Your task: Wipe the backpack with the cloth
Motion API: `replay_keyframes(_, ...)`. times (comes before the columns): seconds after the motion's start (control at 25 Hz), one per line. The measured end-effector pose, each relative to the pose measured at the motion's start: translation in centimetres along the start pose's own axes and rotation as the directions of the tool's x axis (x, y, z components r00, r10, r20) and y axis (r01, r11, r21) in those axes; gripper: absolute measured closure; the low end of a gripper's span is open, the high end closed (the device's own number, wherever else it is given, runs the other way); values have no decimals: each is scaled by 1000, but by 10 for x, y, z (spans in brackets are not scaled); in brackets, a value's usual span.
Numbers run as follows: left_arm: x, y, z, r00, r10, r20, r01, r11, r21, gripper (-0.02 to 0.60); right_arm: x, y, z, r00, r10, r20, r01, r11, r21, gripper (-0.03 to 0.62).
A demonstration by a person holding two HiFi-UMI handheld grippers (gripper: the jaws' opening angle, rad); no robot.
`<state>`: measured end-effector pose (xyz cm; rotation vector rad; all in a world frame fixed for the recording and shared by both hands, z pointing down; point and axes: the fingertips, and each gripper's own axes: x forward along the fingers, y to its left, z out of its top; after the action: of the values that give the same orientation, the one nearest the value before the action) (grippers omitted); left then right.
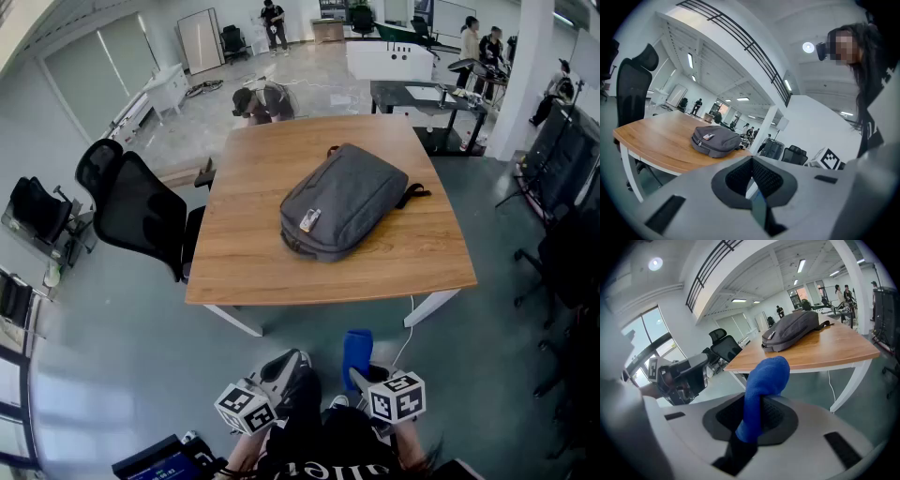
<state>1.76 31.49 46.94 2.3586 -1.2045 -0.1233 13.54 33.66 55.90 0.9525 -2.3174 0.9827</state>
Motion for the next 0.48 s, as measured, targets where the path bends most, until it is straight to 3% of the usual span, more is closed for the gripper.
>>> replay_keyframes(0.24, 23, 24, 6, 1000, 3, -3, -3, 1000, -9, 584, 19, -13, 19, 1000, 3, -12, -3, 1000, -13, 516)
replay_keyframes(0.48, 70, 51, 34, 999, -36, -16, 36, 999, 14, 584, 40, -36, 64, 999, -33, 6, 33, 999, -12, 516)
